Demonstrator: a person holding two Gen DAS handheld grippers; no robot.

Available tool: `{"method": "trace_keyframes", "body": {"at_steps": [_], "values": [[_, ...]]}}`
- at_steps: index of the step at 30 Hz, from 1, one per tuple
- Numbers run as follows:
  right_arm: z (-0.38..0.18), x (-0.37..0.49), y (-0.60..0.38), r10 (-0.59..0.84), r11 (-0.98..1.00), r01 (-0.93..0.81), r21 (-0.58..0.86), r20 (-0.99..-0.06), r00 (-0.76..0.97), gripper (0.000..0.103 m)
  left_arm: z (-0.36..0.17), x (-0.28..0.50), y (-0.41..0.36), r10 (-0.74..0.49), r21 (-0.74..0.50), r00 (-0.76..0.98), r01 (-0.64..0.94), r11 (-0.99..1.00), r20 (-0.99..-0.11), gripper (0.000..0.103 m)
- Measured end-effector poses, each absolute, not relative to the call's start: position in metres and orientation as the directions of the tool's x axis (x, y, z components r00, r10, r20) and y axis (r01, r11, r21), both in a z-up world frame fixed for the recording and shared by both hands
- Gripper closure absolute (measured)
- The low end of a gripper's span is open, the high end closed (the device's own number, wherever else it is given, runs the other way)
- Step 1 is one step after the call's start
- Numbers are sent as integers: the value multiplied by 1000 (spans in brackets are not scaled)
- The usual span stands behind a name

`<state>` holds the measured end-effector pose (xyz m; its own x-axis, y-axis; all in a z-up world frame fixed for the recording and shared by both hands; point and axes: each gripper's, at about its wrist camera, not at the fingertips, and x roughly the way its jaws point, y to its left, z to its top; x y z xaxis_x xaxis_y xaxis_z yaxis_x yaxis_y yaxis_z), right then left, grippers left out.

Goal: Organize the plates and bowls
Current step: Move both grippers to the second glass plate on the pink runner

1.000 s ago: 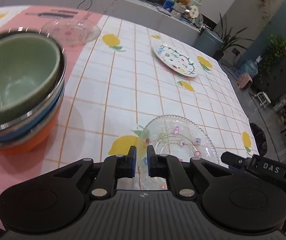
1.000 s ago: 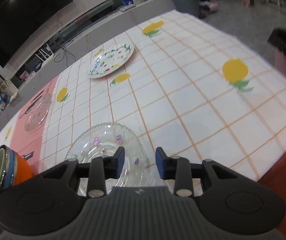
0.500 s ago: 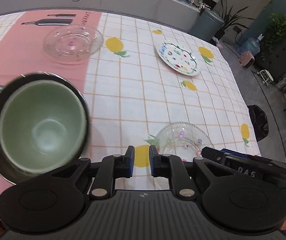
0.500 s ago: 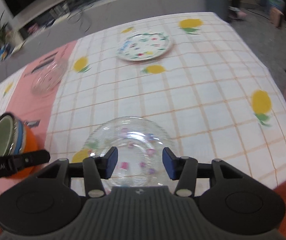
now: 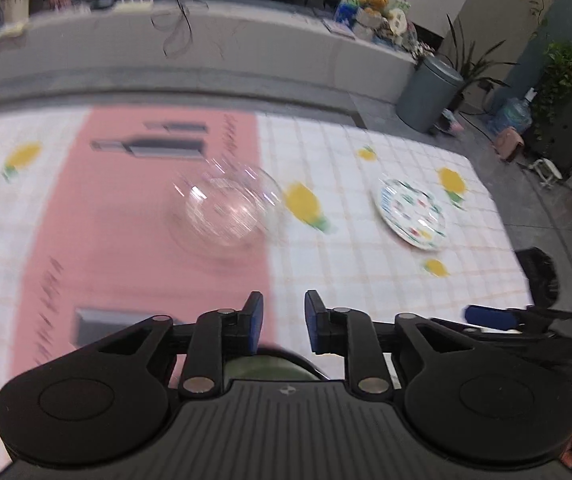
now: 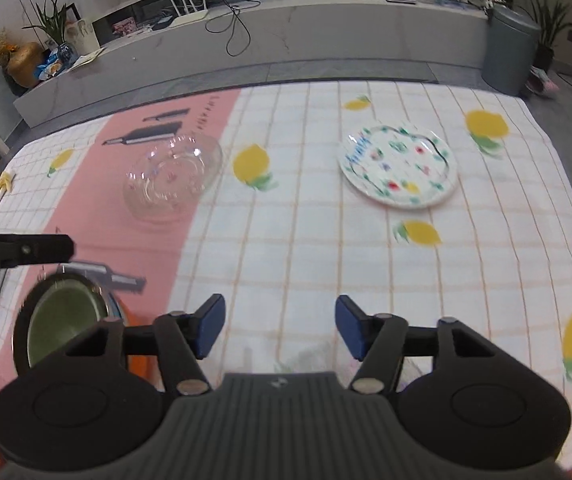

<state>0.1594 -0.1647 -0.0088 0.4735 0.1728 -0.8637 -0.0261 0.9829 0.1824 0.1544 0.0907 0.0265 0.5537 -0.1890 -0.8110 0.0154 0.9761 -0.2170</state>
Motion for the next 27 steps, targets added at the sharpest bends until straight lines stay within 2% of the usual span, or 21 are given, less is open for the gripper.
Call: {"method": "trace_keyframes", "body": {"at_steps": [4,11,13,16,23,27], "values": [[-17,191,-153,179,981,-22,191,-867,465,37,17,173,121,-166,-205,563,-7,979,-810,76],[-40,246,-132,227,970,-22,242,-872,435,37,-18,210,163,-188,-262,572,-48,964,-798,71],[-48,259,-127,257,961,-17,277,-865,431,38,-30,220,170,-211,-284,575,-39,958,-790,68],[-61,279,-120,279,952,-6,305,-862,424,43,-47,233,179,-227,-312,587,-46,949,-777,58],[-84,324,-105,293,947,-3,321,-859,419,45,-80,256,195,-252,-375,579,-102,921,-776,57],[-97,341,-102,299,944,6,331,-861,412,53,-91,266,197,-266,-396,576,-111,911,-773,57]]}}
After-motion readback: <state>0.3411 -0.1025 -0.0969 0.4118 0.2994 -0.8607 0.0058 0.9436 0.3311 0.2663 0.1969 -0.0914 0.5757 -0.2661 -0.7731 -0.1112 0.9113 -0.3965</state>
